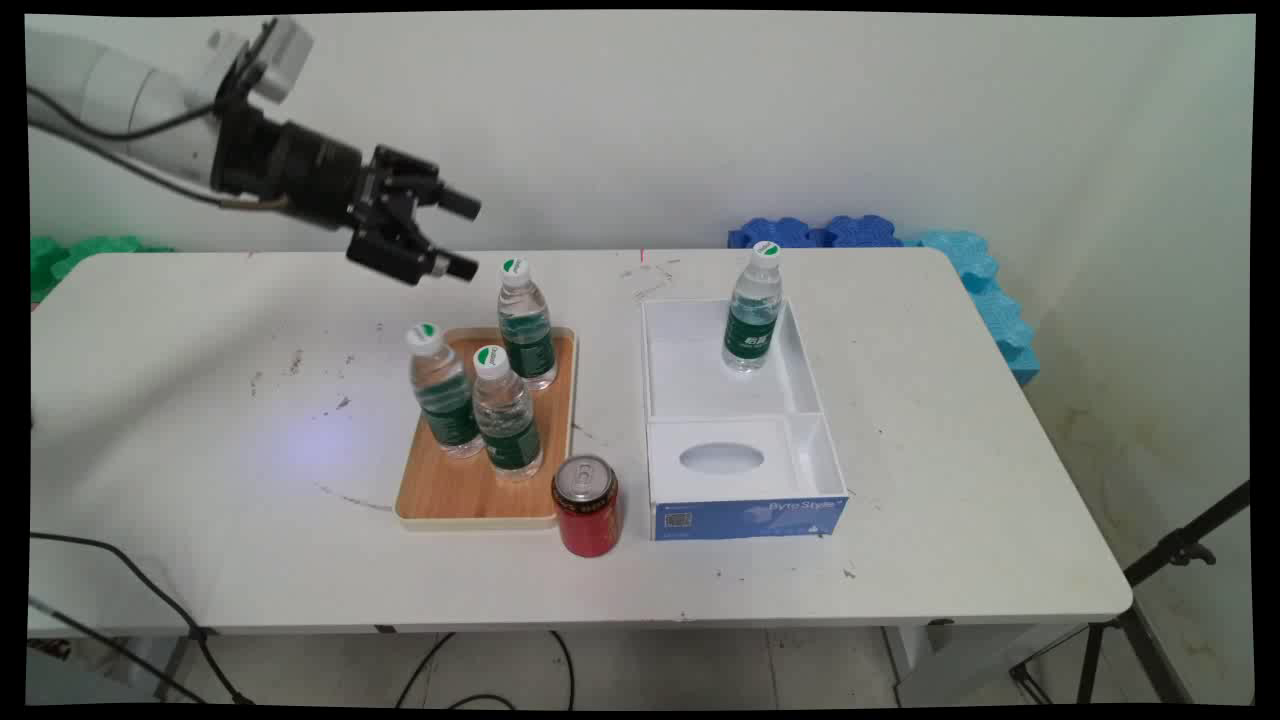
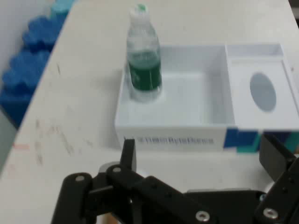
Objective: Pick up the green bottle from the white box
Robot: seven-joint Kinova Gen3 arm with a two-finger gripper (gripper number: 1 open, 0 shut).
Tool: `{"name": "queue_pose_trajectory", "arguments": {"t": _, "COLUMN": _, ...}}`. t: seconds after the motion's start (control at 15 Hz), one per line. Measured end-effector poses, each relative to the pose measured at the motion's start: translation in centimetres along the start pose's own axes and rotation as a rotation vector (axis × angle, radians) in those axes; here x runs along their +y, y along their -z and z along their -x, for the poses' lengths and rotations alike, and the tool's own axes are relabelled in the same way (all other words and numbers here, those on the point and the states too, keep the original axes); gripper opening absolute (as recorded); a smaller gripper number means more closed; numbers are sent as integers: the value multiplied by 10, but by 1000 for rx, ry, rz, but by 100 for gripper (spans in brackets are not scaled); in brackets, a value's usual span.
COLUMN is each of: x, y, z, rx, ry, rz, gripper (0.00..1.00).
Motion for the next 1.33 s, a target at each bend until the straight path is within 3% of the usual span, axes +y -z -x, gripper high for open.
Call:
{"name": "queue_pose_trajectory", "arguments": {"t": 0.27, "x": 0, "y": -15, "z": -36, "rx": 38, "ry": -38, "rz": -13, "gripper": 100}}
{"name": "queue_pose_trajectory", "arguments": {"t": 0.6, "x": 8, "y": -69, "z": -69, "rx": 48, "ry": -89, "rz": -12, "gripper": 100}}
{"name": "queue_pose_trajectory", "arguments": {"t": 1.0, "x": 7, "y": -164, "z": -89, "rx": 24, "ry": -112, "rz": -1, "gripper": 100}}
{"name": "queue_pose_trajectory", "arguments": {"t": 1.33, "x": -14, "y": -235, "z": -96, "rx": -3, "ry": -110, "rz": -40, "gripper": 100}}
